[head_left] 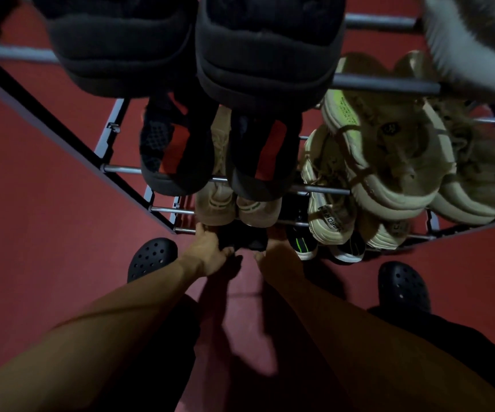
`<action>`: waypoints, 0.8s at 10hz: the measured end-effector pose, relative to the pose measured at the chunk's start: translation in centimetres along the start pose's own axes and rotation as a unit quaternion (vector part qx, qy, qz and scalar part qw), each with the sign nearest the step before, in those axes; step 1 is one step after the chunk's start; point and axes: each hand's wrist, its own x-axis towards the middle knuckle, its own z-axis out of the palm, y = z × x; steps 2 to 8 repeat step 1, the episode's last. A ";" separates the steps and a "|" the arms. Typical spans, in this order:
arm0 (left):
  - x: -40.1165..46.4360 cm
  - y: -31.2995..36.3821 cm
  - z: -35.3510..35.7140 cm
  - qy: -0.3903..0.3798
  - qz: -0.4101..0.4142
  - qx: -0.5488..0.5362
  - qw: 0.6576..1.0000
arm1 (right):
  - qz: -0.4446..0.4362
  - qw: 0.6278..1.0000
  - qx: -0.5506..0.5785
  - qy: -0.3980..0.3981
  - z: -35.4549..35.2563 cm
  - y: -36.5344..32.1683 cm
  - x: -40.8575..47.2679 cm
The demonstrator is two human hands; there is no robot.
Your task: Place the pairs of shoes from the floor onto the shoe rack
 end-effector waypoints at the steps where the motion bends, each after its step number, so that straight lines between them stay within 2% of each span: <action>1: -3.1 0.2 -1.5 -0.033 -0.006 0.031 0.999 | -0.071 0.996 -0.012 0.047 0.1 0.6 -2.0; 8: -3.1 0.2 -1.5 -0.033 -0.006 0.031 0.999 | -0.071 0.996 -0.012 0.047 0.1 0.6 -2.0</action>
